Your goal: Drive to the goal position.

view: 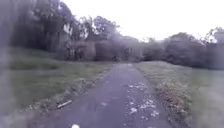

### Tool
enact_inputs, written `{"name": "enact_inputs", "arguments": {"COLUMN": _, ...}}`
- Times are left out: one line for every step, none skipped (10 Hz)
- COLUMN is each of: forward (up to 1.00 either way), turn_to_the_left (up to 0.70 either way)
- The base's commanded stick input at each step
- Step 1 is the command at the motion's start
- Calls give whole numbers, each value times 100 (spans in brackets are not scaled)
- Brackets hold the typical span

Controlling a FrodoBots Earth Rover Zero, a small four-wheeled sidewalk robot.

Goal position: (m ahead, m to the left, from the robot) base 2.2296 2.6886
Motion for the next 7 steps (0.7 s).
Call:
{"name": "enact_inputs", "arguments": {"forward": 0, "turn_to_the_left": 85}}
{"name": "enact_inputs", "arguments": {"forward": 0, "turn_to_the_left": 85}}
{"name": "enact_inputs", "arguments": {"forward": 0, "turn_to_the_left": 85}}
{"name": "enact_inputs", "arguments": {"forward": 0, "turn_to_the_left": 85}}
{"name": "enact_inputs", "arguments": {"forward": 0, "turn_to_the_left": 85}}
{"name": "enact_inputs", "arguments": {"forward": 0, "turn_to_the_left": 85}}
{"name": "enact_inputs", "arguments": {"forward": 0, "turn_to_the_left": 85}}
